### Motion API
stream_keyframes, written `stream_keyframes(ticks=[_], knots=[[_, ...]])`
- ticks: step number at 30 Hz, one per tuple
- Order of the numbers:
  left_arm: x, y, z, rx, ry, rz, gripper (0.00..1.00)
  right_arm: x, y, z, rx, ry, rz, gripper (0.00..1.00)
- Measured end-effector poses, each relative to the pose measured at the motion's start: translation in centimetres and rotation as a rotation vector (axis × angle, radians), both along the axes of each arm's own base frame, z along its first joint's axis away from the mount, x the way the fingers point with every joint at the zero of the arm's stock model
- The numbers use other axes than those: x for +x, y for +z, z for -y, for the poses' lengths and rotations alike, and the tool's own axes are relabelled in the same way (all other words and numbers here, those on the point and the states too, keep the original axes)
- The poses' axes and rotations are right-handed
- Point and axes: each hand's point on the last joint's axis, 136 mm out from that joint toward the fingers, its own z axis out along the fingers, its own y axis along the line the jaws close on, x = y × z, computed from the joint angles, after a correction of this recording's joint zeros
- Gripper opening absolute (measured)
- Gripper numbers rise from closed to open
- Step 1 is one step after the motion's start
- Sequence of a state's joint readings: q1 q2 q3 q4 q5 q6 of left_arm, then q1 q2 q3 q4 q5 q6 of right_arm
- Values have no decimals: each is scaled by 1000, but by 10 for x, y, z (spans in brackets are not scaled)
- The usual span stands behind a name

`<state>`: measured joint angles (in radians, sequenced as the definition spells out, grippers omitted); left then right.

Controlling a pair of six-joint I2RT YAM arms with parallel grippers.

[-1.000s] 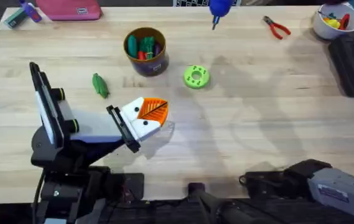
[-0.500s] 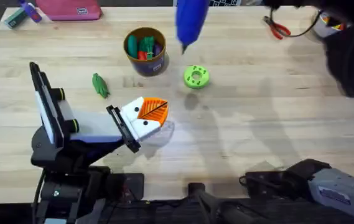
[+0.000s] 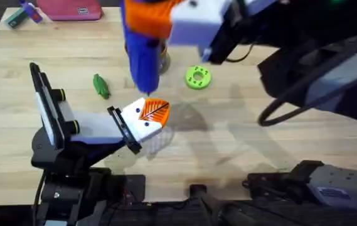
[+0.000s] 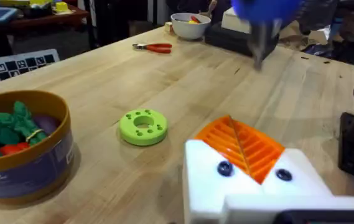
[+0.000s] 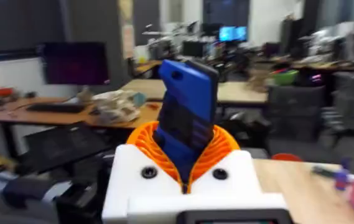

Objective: Pick up the gripper from the table and insert it into the empty holder that is missing its gripper. Then pick up a screw, insert it into the mounting hole, and use the screwdriver to tighten it. Finally, clean up the table by picking up the vegetable and placing it into the bucket.

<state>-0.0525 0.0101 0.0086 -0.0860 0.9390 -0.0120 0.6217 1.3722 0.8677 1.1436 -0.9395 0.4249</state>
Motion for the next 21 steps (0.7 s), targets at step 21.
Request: stream_keyframes(ticks=[21], knots=[[0, 0, 0, 0, 0, 0, 8, -35, -28, -39, -68, 221, 179, 25]])
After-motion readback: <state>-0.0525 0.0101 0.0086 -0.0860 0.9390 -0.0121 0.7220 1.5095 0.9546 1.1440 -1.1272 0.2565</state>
